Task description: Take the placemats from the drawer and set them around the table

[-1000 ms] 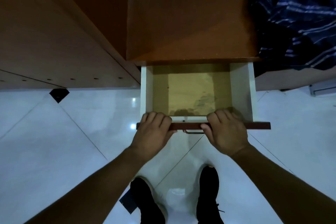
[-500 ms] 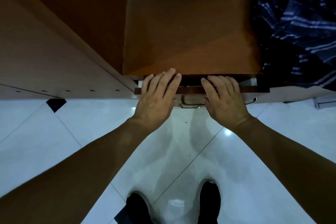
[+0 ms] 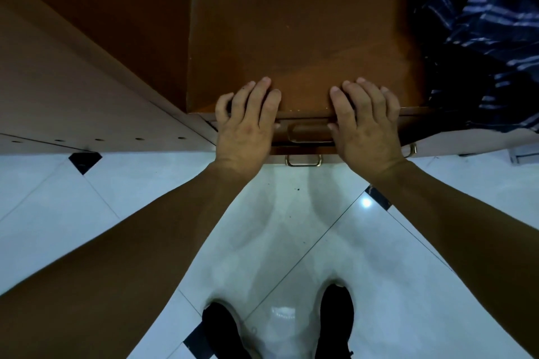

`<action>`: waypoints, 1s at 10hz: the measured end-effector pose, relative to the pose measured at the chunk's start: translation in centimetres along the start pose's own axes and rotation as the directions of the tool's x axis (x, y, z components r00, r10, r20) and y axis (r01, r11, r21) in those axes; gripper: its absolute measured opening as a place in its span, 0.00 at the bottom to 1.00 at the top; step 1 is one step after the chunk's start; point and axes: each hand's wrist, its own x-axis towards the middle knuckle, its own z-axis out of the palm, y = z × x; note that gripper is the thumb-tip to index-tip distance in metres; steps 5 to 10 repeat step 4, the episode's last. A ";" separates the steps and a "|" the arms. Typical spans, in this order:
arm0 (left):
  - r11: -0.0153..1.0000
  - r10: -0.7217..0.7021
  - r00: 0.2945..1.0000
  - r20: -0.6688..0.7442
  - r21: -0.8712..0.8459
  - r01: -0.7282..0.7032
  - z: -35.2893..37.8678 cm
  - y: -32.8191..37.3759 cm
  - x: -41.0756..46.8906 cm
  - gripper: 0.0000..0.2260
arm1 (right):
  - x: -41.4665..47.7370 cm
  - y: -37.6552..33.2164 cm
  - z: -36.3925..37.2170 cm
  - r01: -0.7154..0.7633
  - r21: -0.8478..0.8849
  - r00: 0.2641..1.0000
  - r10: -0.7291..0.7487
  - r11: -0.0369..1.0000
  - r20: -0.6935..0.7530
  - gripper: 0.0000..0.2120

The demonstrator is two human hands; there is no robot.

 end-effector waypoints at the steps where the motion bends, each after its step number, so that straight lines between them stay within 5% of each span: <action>1: 1.000 -0.027 0.999 0.019 0.016 0.027 0.0 0.4 0.2 0.29 | 0.3 -0.2 -0.2 -0.036 0.011 0.999 0.035 0.999 0.026 0.27; 4: 0.981 -0.097 0.944 0.316 -0.131 0.145 -6.0 1.8 1.5 0.27 | 1.9 -2.1 -5.6 -0.163 0.122 0.940 0.116 0.979 0.321 0.29; 10: 0.981 -0.097 0.944 0.316 -0.131 0.145 -6.0 1.8 1.5 0.27 | 1.9 -2.1 -5.6 -0.163 0.122 0.940 0.116 0.979 0.321 0.29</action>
